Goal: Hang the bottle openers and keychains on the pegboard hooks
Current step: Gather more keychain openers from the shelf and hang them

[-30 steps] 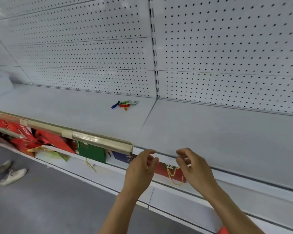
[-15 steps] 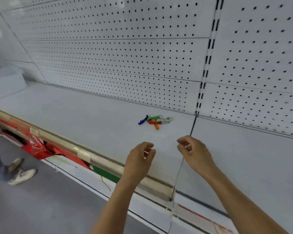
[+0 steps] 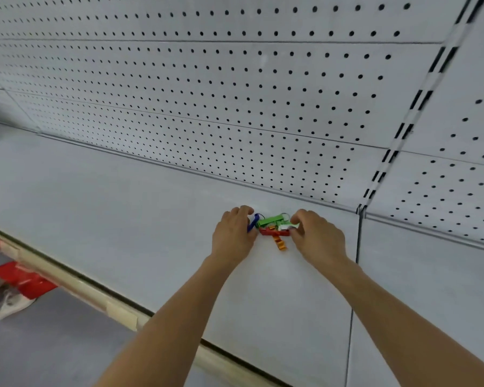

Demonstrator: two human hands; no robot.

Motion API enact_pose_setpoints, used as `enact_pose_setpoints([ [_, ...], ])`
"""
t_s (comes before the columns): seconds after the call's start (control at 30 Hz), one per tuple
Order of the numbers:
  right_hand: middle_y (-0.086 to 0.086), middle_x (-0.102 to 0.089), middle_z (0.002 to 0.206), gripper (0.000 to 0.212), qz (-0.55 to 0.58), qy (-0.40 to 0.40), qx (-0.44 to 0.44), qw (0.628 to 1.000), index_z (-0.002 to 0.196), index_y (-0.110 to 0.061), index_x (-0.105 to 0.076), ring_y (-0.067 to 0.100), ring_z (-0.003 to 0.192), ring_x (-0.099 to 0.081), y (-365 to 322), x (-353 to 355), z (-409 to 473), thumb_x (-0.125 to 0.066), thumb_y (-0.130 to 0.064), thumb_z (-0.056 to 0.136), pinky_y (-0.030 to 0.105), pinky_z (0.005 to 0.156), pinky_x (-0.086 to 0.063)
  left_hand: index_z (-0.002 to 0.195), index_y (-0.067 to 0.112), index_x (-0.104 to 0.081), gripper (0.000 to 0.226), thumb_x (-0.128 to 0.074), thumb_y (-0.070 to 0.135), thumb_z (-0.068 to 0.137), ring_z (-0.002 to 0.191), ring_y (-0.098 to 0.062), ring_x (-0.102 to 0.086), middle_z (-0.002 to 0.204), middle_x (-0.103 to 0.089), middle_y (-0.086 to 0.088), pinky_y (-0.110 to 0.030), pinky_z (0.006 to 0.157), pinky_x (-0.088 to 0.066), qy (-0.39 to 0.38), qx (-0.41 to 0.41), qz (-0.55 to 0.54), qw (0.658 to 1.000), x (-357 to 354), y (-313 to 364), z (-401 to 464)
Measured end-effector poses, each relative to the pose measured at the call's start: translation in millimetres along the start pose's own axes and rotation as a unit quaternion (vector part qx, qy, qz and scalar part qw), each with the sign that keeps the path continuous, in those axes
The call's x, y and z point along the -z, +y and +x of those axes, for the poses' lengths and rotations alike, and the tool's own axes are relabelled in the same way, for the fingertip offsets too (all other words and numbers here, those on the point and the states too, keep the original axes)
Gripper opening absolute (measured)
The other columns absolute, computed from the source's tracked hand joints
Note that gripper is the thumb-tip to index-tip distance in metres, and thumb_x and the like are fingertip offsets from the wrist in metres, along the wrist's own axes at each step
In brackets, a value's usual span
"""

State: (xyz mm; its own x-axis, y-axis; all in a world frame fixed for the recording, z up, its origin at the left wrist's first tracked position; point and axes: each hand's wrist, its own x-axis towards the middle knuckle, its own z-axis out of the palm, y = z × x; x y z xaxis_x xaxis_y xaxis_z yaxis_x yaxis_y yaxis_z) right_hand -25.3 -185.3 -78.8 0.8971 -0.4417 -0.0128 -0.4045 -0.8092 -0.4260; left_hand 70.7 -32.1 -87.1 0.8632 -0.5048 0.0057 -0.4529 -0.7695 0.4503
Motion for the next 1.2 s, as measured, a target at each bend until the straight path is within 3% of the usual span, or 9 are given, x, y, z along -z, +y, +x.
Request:
enact_pose_setpoints([
  [0.17, -0.006, -0.062, 0.100, 0.012, -0.010, 0.002, 0.007, 1.000, 0.102, -0.024, -0.058, 0.015, 0.083, -0.059, -1.1, -0.6, 4.2, -0.049, -0.029, 0.097, 0.030, 0.066, -0.046, 0.132, 0.014, -0.049, 0.037, -0.051, 0.013, 0.096, 0.106, -0.024, -0.058, 0.117, -0.063, -0.008, -0.032, 0.089, -0.046, -0.017, 0.015, -0.007, 1.000, 0.5, -2.6, 10.0],
  [0.3, -0.009, -0.063, 0.095, 0.005, 0.113, 0.002, -0.006, 0.994, 0.095, -0.023, -0.060, 0.013, 0.085, -0.058, 3.3, 4.0, -0.7, -0.056, -0.027, 0.094, 0.033, 0.072, -0.049, 0.133, 0.013, -0.049, 0.037, -0.042, 0.007, 0.097, 0.101, -0.023, -0.059, 0.121, -0.058, -0.011, -0.027, 0.081, -0.046, -0.032, 0.086, -0.114, 0.989, 9.5, 1.3, 2.8],
  [0.4, -0.005, -0.065, 0.086, 0.004, 0.234, 0.021, -0.012, 0.972, 0.088, -0.018, -0.061, 0.015, 0.082, -0.061, 4.3, 12.8, -11.1, -0.060, -0.020, 0.092, 0.032, 0.074, -0.050, 0.129, 0.015, -0.050, 0.035, -0.038, 0.005, 0.098, 0.079, -0.014, -0.061, 0.105, -0.064, -0.011, -0.019, 0.066, -0.047, -0.041, 0.163, -0.287, 0.943, 21.2, 9.5, -16.8],
  [0.5, 0.001, -0.069, 0.082, 0.007, 0.333, 0.025, -0.020, 0.943, 0.085, -0.013, -0.061, 0.014, 0.076, -0.067, 4.1, 25.2, -28.6, -0.060, -0.013, 0.091, 0.026, 0.070, -0.051, 0.121, 0.012, -0.053, 0.030, -0.039, 0.003, 0.097, 0.073, -0.014, -0.058, 0.089, -0.064, -0.005, -0.021, 0.067, -0.047, -0.033, 0.185, -0.387, 0.903, 30.2, 20.7, -45.2],
  [0.63, 0.005, -0.072, 0.076, 0.006, 0.403, 0.034, -0.024, 0.914, 0.085, -0.007, -0.062, 0.011, 0.065, -0.068, 7.3, 44.0, -63.5, -0.059, -0.009, 0.091, 0.022, 0.064, -0.051, 0.116, 0.008, -0.056, 0.028, -0.044, 0.002, 0.092, 0.067, -0.015, -0.045, 0.079, -0.056, -0.001, -0.026, 0.060, -0.039, -0.009, 0.178, -0.451, 0.875, 33.7, 41.8, -87.0],
  [0.77, 0.007, -0.070, 0.069, 0.007, 0.436, 0.026, -0.011, 0.900, 0.084, -0.005, -0.062, 0.016, 0.058, -0.067, 11.1, 67.6, -109.9, -0.060, -0.006, 0.090, 0.024, 0.057, -0.053, 0.094, 0.006, -0.060, 0.020, -0.058, 0.026, 0.092, 0.064, -0.017, -0.033, 0.068, -0.038, 0.000, -0.029, 0.058, -0.030, 0.003, 0.140, -0.469, 0.872, 36.6, 76.5, -135.2],
  [0.93, 0.015, -0.070, 0.071, 0.007, 0.466, 0.011, 0.013, 0.885, 0.085, -0.004, -0.065, 0.022, 0.058, -0.066, 26.8, 100.8, -182.6, -0.061, -0.006, 0.090, 0.029, 0.058, -0.056, 0.091, 0.013, -0.069, 0.026, -0.052, 0.032, 0.097, 0.062, -0.015, -0.033, 0.069, -0.035, -0.006, -0.027, 0.061, -0.033, 0.004, 0.081, -0.455, 0.887, 35.6, 132.8, -203.3],
  [1.03, 0.017, -0.070, 0.072, 0.008, 0.475, 0.011, 0.019, 0.880, 0.087, -0.003, -0.066, 0.023, 0.060, -0.066, 42.5, 120.6, -229.0, -0.061, -0.008, 0.090, 0.031, 0.059, -0.058, 0.088, -0.005, -0.059, 0.040, -0.056, 0.034, 0.094, 0.063, -0.018, -0.030, 0.069, -0.034, -0.008, -0.025, 0.056, -0.031, 0.013, 0.045, -0.444, 0.895, 26.1, 163.2, -242.3],
  [1.2, 0.015, -0.070, 0.072, 0.007, 0.482, 0.025, 0.012, 0.876, 0.087, -0.003, -0.066, 0.023, 0.061, -0.066, 73.4, 149.8, -295.9, -0.063, -0.009, 0.090, 0.032, 0.060, -0.058, 0.069, 0.004, -0.052, 0.037, -0.061, 0.031, 0.093, 0.056, -0.014, -0.030, 0.061, -0.033, -0.004, -0.016, 0.048, -0.031, 0.007, 0.007, -0.424, 0.906, 11.5, 212.4, -298.8],
])
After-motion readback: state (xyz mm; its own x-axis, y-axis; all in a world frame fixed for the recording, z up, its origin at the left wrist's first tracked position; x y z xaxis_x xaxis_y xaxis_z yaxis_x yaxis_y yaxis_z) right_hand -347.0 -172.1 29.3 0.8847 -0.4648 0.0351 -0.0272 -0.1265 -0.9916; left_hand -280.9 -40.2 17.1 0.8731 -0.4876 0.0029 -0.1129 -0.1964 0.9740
